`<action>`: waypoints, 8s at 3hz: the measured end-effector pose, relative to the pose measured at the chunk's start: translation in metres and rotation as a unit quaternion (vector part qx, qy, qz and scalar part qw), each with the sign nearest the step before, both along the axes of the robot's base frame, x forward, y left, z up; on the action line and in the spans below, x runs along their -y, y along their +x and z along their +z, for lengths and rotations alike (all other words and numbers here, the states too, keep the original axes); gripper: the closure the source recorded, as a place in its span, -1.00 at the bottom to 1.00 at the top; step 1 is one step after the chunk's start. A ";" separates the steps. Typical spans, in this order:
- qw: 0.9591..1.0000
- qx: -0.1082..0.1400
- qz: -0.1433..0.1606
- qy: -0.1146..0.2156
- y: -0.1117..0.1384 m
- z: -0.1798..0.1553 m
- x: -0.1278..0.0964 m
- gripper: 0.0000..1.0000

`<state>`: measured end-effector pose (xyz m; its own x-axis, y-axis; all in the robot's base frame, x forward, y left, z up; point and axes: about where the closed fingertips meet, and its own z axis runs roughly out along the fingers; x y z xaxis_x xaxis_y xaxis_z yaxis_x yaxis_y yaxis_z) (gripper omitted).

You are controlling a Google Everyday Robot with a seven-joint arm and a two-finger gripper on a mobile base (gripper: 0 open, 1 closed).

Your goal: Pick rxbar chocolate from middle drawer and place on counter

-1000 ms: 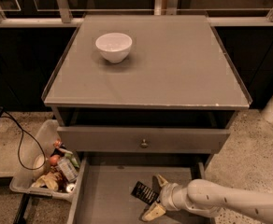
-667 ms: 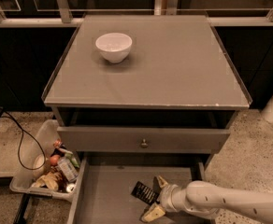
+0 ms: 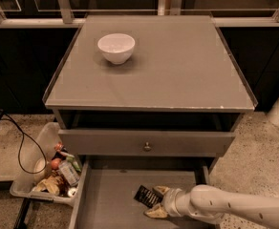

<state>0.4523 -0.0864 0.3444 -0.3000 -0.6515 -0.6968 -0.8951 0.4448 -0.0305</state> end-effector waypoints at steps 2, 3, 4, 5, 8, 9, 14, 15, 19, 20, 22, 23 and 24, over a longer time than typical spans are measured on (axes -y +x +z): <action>1.000 0.000 0.000 0.000 0.000 0.000 0.000 0.77; 1.000 0.000 0.000 0.000 0.000 0.000 0.000 1.00; 1.000 0.000 0.000 0.000 0.000 0.000 0.000 1.00; 1.000 -0.001 0.010 0.003 -0.002 0.011 -0.002 1.00; 0.996 0.074 0.052 0.022 -0.016 0.157 0.019 1.00; 0.995 0.087 0.053 0.015 -0.015 0.216 0.034 1.00; 0.981 0.173 0.070 -0.043 0.008 0.436 0.049 1.00; 0.972 0.212 0.090 -0.040 0.013 0.493 0.043 1.00; 0.972 0.232 0.042 0.014 0.137 0.571 0.049 1.00; 0.974 0.220 0.024 0.040 0.162 0.560 0.046 1.00; 0.978 0.203 -0.002 0.054 0.183 0.541 0.050 1.00; 0.978 0.203 -0.002 0.054 0.183 0.541 0.050 0.61; 0.978 0.203 -0.002 0.054 0.183 0.541 0.050 0.15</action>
Offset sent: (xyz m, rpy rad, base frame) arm 0.0000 0.0000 0.0000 0.0000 0.0000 0.0000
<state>0.6356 -0.1365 0.8853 0.0144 -0.5667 -0.8238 -0.8173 0.4679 -0.3362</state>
